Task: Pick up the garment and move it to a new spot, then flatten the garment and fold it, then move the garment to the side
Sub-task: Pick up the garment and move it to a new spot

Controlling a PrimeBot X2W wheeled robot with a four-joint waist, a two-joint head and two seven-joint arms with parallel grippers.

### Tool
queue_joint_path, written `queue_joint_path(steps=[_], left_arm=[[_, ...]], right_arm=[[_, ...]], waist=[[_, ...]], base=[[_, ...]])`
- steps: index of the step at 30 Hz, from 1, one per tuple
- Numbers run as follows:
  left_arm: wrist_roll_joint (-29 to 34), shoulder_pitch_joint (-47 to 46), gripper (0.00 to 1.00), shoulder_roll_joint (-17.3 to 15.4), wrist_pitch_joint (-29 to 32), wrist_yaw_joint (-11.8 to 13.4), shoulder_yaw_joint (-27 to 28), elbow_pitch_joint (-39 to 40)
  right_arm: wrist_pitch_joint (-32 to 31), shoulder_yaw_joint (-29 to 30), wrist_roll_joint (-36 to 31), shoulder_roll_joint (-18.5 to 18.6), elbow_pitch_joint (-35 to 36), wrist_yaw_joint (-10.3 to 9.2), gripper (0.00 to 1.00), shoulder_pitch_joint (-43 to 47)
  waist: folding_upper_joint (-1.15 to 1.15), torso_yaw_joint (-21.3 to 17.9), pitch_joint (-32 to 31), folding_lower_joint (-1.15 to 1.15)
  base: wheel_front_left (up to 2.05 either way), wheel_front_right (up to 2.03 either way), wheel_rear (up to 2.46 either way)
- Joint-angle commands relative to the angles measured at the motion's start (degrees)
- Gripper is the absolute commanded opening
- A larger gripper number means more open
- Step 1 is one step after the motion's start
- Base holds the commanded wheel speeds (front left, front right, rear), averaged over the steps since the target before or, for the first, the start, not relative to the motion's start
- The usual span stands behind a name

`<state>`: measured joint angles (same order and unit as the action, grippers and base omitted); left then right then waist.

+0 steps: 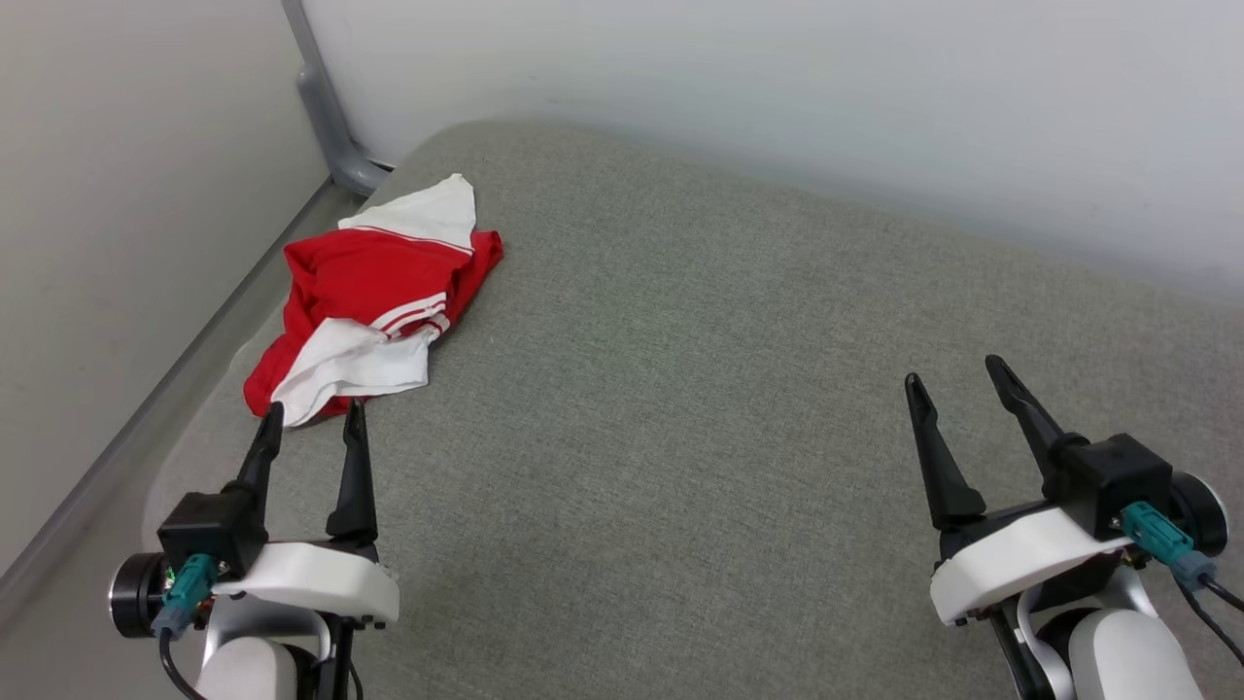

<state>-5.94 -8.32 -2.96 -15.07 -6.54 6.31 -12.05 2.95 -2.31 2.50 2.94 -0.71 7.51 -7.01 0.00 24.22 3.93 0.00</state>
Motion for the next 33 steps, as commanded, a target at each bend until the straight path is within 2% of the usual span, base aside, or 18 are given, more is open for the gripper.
queue_joint_path(steps=[1, 10, 12, 16, 21, 28, 33], left_arm=[[-0.5, -0.9, 1.00, 0.1, -0.2, 0.2, 0.3, 0.3], [-1.8, -8.6, 1.00, 0.0, -0.1, 0.5, 4.2, 0.7], [-3.3, -10.7, 1.00, -0.2, -0.1, 0.4, 5.8, -1.4], [-6.3, -16.5, 1.00, -2.6, 0.0, -0.2, 8.0, -7.6], [-9.5, -23.4, 1.00, -8.1, 5.2, -0.6, 9.6, -16.0], [-13.6, -31.2, 1.00, -18.0, 18.9, -0.9, 9.3, -26.3], [-17.5, -34.8, 1.00, -23.6, 28.1, -1.0, 7.1, -30.4]], right_arm=[[-0.2, -0.1, -0.4, -0.1, 0.3, -0.04, 1.00, -0.9], [-2.2, 0.3, -3.9, -0.1, 3.7, -0.04, 1.00, -4.4], [-2.7, 0.2, -4.3, -0.1, 4.5, -0.04, 1.00, -5.2], [-3.2, 0.1, -4.7, -0.1, 5.9, -0.04, 1.00, -6.8], [-3.1, 0.2, -4.9, -0.1, 6.9, -0.04, 1.00, -8.1], [-2.3, 0.1, -5.0, -0.1, 7.6, -0.04, 1.00, -10.5], [-1.5, 0.1, -4.8, -0.1, 7.1, -0.04, 1.00, -11.8]], waist=[[0.00, -0.3, 0.6, 0.00], [0.00, -4.0, 8.4, 0.00], [0.00, -5.2, 10.8, 0.00], [0.00, -7.6, 14.9, 0.00], [0.00, -10.1, 19.3, 0.00], [0.00, -13.1, 24.7, 0.00], [0.00, -14.6, 27.6, 0.00]], base=[[0.00, 0.00, 0.00], [0.00, 0.00, 0.00], [0.00, 0.00, 0.00], [0.00, 0.00, 0.00], [0.00, 0.00, 0.00], [0.00, 0.00, 0.00], [0.00, 0.00, 0.00]])
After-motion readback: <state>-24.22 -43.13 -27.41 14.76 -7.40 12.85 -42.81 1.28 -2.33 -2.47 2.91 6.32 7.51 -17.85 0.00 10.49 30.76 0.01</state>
